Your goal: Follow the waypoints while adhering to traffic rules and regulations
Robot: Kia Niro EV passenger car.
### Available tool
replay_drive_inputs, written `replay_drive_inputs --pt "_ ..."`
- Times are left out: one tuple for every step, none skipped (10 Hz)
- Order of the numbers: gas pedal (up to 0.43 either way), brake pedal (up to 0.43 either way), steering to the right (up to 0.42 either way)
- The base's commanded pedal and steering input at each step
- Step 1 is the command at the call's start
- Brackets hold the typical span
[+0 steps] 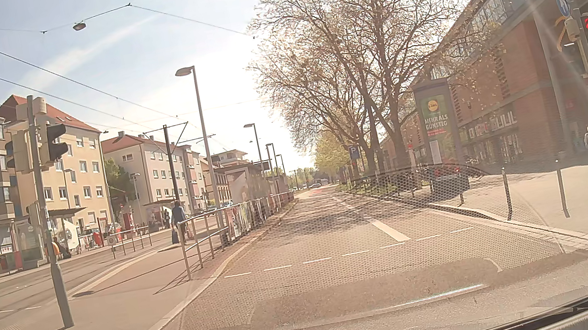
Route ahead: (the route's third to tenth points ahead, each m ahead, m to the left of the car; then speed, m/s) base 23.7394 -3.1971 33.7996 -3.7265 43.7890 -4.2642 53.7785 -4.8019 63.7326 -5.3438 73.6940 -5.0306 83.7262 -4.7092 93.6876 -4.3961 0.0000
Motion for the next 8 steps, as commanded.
replay_drive_inputs --pt "0.000 0.201 -0.006" --pt "0.000 0.201 -0.005" --pt "0.000 0.201 -0.006" --pt "0.000 0.201 -0.006" --pt "0.000 0.201 -0.006" --pt "0.000 0.201 -0.006" --pt "0.000 0.201 -0.005" --pt "0.000 0.201 -0.005"
